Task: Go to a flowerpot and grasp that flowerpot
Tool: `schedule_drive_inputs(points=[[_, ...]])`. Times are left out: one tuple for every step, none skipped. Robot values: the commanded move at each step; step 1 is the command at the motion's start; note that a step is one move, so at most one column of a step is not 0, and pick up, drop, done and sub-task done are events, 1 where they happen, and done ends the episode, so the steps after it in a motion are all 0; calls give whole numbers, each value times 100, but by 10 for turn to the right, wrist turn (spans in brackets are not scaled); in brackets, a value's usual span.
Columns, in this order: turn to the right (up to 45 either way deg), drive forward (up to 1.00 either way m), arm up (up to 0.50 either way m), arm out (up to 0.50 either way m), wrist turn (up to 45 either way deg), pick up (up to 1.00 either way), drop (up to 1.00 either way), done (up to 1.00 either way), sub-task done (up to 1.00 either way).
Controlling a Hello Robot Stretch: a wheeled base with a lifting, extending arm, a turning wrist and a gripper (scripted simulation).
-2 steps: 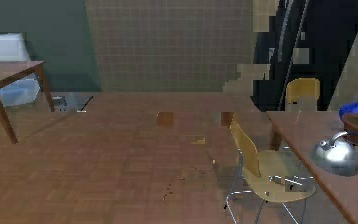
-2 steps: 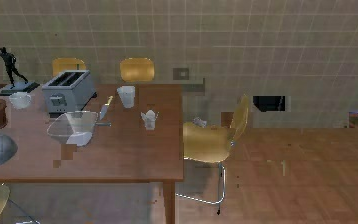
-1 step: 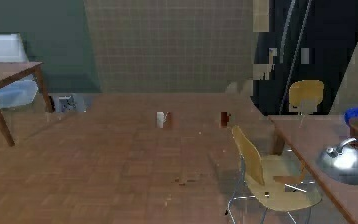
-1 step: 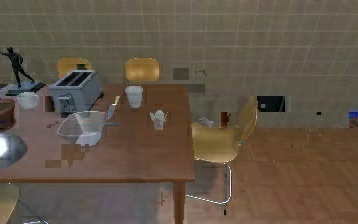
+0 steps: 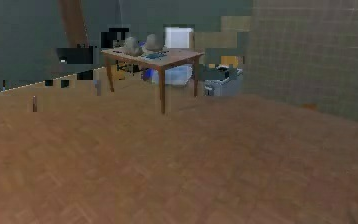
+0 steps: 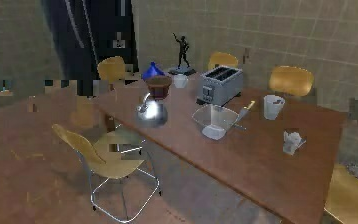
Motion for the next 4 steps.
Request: schedule_drive_inputs(points=[[450, 0, 0, 0, 0, 0, 0, 0, 0], [210, 0, 0, 0, 0, 0, 0, 0, 0], [0, 55, 0, 0, 0, 0, 0, 0, 0], [-450, 0, 0, 0, 0, 0, 0, 0, 0]])
